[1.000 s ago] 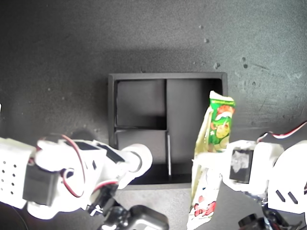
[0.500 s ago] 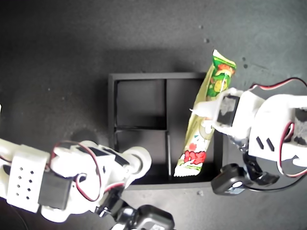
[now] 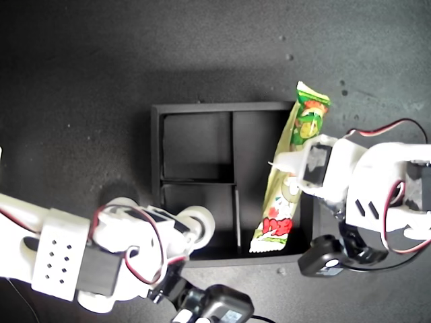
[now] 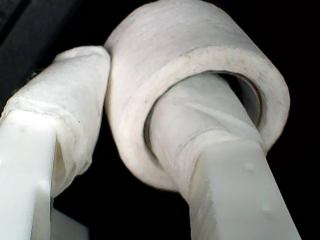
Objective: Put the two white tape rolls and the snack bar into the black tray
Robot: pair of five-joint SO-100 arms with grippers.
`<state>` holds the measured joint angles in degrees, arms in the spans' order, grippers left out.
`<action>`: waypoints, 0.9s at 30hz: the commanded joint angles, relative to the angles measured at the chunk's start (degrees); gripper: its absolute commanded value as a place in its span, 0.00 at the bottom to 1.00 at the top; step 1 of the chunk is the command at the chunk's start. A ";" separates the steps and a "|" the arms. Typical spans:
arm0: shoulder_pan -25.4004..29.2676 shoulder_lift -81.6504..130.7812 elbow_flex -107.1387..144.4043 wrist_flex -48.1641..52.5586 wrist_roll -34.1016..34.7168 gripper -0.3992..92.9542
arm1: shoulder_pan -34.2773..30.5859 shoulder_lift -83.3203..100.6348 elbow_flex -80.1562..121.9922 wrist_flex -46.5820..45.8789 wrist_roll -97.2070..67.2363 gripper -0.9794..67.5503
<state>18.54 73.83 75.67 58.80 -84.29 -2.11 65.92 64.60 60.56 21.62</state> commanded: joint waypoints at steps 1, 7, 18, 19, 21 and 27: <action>0.88 0.44 -3.25 -0.79 -0.44 0.08 | -0.18 0.44 0.09 -1.14 -0.97 0.11; 1.14 0.88 -4.22 1.32 -0.09 0.10 | -0.70 0.44 -0.09 0.53 -1.05 0.25; -1.49 3.08 -17.67 20.13 1.49 0.10 | 0.18 0.44 -10.72 14.06 -2.90 0.32; -2.20 3.08 -20.48 23.38 1.76 0.10 | 0.70 0.44 -13.45 16.44 -3.34 0.32; -3.52 2.90 -26.02 29.88 1.41 0.10 | 1.76 0.44 -19.78 21.62 -3.78 0.33; -4.83 3.34 -33.84 45.00 -6.77 0.11 | 2.02 0.44 -40.25 36.47 -2.55 0.33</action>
<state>14.15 73.83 45.44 98.70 -86.84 0.00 65.92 34.63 90.97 21.62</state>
